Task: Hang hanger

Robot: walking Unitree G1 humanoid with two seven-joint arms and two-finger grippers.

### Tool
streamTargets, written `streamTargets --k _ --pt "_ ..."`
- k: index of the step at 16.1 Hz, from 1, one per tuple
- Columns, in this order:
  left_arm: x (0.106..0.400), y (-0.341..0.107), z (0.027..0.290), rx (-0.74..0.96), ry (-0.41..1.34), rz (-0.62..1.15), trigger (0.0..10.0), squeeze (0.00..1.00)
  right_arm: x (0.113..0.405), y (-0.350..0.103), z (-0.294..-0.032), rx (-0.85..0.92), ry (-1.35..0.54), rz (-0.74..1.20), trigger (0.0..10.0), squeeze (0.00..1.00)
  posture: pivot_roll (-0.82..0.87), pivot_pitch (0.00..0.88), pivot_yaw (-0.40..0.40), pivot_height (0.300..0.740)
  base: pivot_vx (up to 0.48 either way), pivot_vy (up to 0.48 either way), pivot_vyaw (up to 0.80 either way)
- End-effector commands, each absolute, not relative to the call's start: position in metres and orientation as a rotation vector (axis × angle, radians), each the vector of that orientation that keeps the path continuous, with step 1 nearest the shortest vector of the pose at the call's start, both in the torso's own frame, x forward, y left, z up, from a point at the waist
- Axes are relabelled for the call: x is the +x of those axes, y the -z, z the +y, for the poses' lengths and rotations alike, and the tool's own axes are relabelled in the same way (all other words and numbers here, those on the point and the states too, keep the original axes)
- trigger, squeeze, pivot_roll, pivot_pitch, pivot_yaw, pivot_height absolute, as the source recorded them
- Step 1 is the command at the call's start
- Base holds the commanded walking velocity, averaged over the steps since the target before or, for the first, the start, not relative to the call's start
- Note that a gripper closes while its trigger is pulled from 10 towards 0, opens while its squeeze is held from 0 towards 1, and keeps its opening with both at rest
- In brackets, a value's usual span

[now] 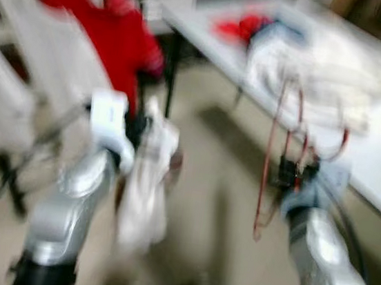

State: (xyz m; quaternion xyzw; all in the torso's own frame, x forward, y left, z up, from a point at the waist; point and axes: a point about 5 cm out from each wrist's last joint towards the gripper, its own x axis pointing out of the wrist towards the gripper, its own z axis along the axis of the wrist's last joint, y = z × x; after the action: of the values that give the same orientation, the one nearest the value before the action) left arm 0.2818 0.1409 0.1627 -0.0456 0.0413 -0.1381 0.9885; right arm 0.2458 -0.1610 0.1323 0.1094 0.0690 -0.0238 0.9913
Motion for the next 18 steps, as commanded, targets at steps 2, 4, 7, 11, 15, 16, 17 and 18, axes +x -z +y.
streamTargets --k 2,4,7,11,15,16,17,18 --pt "0.282 -0.171 0.140 -0.090 0.296 0.073 10.0 0.00 0.242 -0.137 -0.166 0.236 0.087 0.118 10.0 0.00 -0.02 0.092 -0.023 0.740 0.000 0.000 -0.80" --pt "0.286 -0.167 0.146 -0.025 0.248 0.105 10.0 0.00 0.243 -0.141 -0.169 0.249 0.108 0.089 10.0 0.00 -0.02 0.081 -0.016 0.740 0.000 0.000 -0.80" --pt "0.289 -0.169 0.151 -0.008 0.237 0.092 10.0 0.00 0.244 -0.142 -0.166 0.254 0.083 0.099 10.0 0.00 -0.02 0.074 -0.016 0.740 0.000 0.000 -0.80" --pt "0.288 -0.170 0.152 0.048 0.241 0.071 10.0 0.00 0.243 -0.138 -0.163 0.249 0.057 0.138 10.0 0.00 -0.01 0.072 -0.021 0.740 0.000 0.000 -0.80" --pt "0.285 -0.167 0.150 0.025 0.263 0.094 10.0 0.00 0.240 -0.134 -0.162 0.214 0.043 0.181 10.0 0.00 -0.01 0.077 -0.022 0.740 0.000 0.000 -0.80" --pt "0.284 -0.166 0.148 0.014 0.278 0.097 10.0 0.00 0.239 -0.134 -0.162 0.206 0.040 0.193 10.0 0.00 -0.01 0.076 -0.022 0.740 0.000 0.000 -0.80" --pt "0.284 -0.166 0.148 0.007 0.285 0.095 10.0 0.00 0.240 -0.136 -0.162 0.210 0.038 0.193 10.0 0.00 -0.01 0.076 -0.022 0.740 0.000 0.000 0.00" --pt "0.284 -0.166 0.147 0.003 0.290 0.092 10.0 0.00 0.240 -0.137 -0.161 0.214 0.036 0.192 10.0 0.00 -0.01 0.076 -0.022 0.740 0.000 0.000 0.00"
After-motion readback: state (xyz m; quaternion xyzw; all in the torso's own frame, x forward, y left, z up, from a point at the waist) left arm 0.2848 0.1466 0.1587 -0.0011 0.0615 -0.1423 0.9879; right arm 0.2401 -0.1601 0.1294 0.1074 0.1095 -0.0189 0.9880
